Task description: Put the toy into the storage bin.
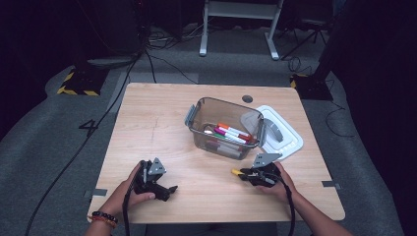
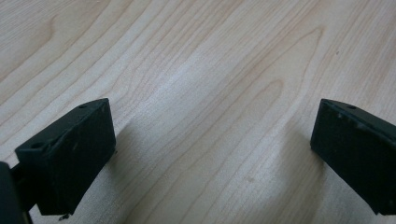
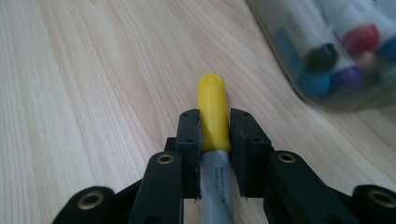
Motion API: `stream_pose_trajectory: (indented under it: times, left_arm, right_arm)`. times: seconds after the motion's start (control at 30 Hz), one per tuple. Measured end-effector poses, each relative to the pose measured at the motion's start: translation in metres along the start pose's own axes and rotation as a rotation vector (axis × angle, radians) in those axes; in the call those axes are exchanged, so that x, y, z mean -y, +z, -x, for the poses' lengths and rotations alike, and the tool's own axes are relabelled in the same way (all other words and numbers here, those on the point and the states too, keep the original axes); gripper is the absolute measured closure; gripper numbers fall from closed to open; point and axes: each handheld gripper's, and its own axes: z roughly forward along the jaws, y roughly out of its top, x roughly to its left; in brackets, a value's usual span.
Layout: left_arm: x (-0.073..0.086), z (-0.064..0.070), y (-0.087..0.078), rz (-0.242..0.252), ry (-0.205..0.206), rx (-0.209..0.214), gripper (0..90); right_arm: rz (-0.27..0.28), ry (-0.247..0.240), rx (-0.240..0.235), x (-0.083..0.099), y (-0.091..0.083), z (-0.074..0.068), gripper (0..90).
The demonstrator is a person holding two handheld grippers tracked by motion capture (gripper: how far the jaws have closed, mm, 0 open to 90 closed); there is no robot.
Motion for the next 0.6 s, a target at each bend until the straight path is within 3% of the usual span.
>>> stream_pose_trajectory:
  times: [0.3,0.6]
  left_arm:
    - [-0.002,-0.001,0.002,0.002,-0.038,-0.032,0.1]
    - [-0.002,-0.001,0.002,0.002,-0.038,-0.032,0.0]
  right_arm:
    - [-0.008,0.02,-0.004,0.008,-0.01,0.006,74.6]
    - [0.05,0.065,0.015,0.013,-0.031,0.014,74.7]
